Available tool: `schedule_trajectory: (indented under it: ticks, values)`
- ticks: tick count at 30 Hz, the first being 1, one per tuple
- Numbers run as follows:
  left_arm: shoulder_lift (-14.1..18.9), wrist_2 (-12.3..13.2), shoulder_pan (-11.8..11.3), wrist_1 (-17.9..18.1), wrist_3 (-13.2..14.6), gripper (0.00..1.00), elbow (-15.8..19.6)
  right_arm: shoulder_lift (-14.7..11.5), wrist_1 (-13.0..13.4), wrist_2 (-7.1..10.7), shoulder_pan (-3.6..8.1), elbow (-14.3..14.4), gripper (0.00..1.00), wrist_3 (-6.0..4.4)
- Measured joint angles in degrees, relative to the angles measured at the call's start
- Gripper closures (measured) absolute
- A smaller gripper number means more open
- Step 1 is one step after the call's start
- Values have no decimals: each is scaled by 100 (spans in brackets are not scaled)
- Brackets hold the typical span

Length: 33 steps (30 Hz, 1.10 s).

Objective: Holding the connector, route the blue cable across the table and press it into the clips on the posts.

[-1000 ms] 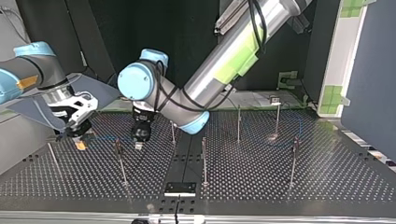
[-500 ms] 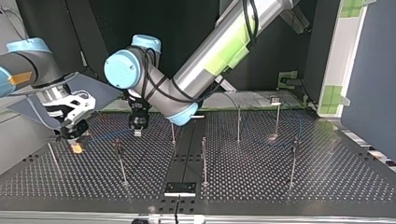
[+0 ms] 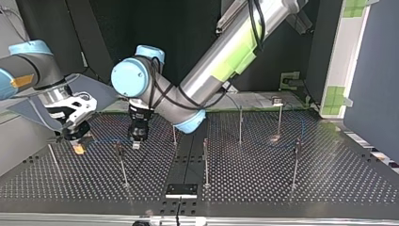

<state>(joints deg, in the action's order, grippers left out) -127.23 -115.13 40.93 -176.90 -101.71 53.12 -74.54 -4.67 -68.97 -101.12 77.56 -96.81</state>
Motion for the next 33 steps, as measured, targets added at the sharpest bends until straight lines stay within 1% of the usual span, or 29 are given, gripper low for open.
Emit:
schedule_trajectory:
  ticks: [6, 13, 17, 20, 25, 29, 33]
  values:
    - [-98, 295, -265, 68, -47, 100, -8, 43, 9, 5, 58, -21, 100, -10]
    - [-316, 556, -361, 193, -51, 100, -57, 99, 24, 8, 134, -59, 100, -5]
    - [-352, 635, -410, 244, -57, 100, -154, 224, 30, 21, 170, -103, 100, 45]
    - [-356, 661, -467, 199, -58, 100, -251, 278, 39, 55, 192, -162, 100, 77]
    - [-357, 652, -596, 65, -85, 100, -371, 299, 39, 124, 200, -368, 100, 62]
    - [-357, 523, -699, -106, -135, 100, -398, 304, 39, 172, 203, -534, 100, 40]
    - [-358, 366, -754, -235, -144, 100, -400, 348, 41, 193, 210, -579, 100, 32]
